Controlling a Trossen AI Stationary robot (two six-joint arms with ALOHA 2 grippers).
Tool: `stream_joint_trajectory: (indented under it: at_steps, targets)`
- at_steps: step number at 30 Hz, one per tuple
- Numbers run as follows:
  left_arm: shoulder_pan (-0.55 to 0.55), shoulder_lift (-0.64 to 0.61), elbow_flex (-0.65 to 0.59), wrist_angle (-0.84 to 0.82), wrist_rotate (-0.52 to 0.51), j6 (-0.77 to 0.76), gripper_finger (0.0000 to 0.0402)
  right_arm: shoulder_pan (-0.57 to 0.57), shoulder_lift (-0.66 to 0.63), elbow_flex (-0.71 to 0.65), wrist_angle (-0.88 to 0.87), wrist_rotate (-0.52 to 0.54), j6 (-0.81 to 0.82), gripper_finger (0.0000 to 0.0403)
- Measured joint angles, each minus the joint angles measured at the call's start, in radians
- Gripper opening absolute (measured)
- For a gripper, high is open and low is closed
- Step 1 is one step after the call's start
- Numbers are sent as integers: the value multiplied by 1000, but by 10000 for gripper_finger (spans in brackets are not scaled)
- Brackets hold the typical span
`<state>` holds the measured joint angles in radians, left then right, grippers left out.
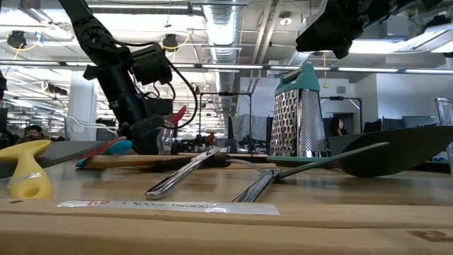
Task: Pick & Place Kitchen Items
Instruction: Put the dark brown wooden spoon into the left transparent bin
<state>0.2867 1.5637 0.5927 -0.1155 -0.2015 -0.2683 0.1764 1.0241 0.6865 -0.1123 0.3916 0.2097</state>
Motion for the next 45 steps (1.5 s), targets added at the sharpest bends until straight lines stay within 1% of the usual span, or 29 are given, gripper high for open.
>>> stream_joint_trajectory:
  at_steps: [3, 6, 15, 17, 23, 28, 30, 40, 45]
  targets:
    - [0, -6, 0, -1, 0, 0, 129, 0, 0, 0, 0, 0, 1, 107]
    - [0, -6, 0, -1, 0, 0, 113, 0, 0, 0, 0, 0, 1, 107]
    - [0, -7, -1, -1, -1, -1, 24, 0, 0, 0, 0, 0, 1, 107]
    - [0, -7, -1, -2, -1, -1, 9, 0, 0, 0, 0, 0, 1, 107]
    - [-1, -7, -1, -1, -7, -1, 6, 0, 0, 0, 0, 0, 1, 107]
    - [-17, -39, -4, -7, -8, 0, 4, 0, 0, 0, 0, -1, 1, 107]
    - [-26, -68, -8, -29, -5, 0, 4, 0, 0, 0, 0, -1, 1, 107]
    - [-69, -257, -5, -31, -13, 1, 3, 0, 0, 0, 0, -1, 1, 107]
    - [-97, -365, -4, -26, -38, 14, 2, 0, 0, 0, 0, -1, 1, 107]
